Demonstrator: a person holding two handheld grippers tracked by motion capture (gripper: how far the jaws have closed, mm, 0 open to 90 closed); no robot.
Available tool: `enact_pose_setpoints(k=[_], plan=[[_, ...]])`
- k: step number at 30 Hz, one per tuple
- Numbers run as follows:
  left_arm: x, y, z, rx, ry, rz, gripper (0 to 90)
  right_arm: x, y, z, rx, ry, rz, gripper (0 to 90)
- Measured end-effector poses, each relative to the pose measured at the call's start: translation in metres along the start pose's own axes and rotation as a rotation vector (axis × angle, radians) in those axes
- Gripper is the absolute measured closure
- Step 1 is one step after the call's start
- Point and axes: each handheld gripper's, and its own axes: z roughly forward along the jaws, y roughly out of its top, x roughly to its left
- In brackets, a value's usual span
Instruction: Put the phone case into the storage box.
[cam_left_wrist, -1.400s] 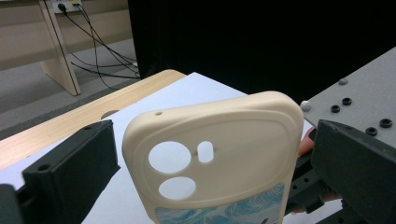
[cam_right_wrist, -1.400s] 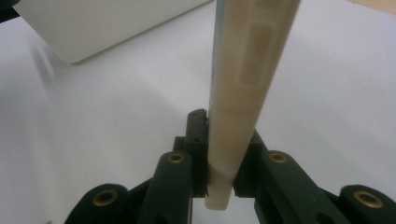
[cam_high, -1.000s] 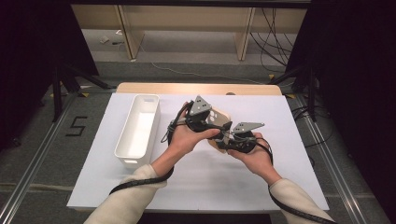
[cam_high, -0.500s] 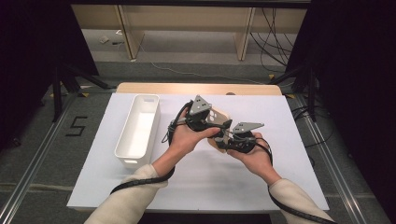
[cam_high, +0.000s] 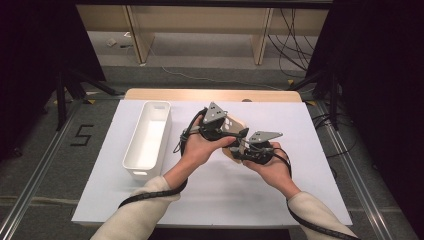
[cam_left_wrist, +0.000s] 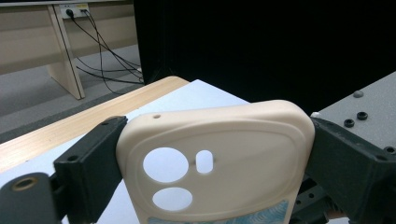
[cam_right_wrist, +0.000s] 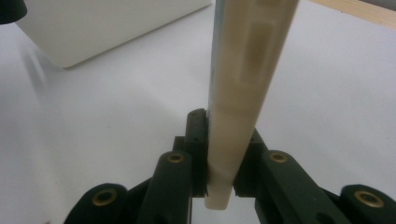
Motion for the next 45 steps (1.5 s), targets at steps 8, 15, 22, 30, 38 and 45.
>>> enact_pose_setpoints(k=[8, 15, 22, 30, 38, 45], plan=[[0.001, 0.002, -0.002, -0.008, 0.002, 0.013, 10.5, 0.001, 0.002, -0.002, -0.034, -0.023, -0.015, 76.1], [0.002, 0.003, -0.002, -0.015, 0.004, 0.015, 10.7, 0.001, 0.003, -0.002, -0.047, -0.034, -0.020, 64.6], [0.007, 0.008, -0.006, -0.031, 0.025, 0.016, 10.8, 0.001, 0.002, -0.006, -0.106, -0.009, -0.003, 33.4], [0.015, 0.013, -0.014, -0.042, 0.052, 0.011, 10.9, -0.003, -0.002, -0.012, -0.150, -0.003, -0.021, 11.7], [0.022, 0.016, -0.021, -0.055, 0.074, 0.009, 10.9, -0.007, -0.007, -0.022, -0.181, -0.012, -0.022, 7.1], [0.028, 0.018, -0.028, -0.060, 0.093, 0.011, 11.0, -0.006, -0.011, -0.032, -0.199, -0.008, -0.038, 4.5]])
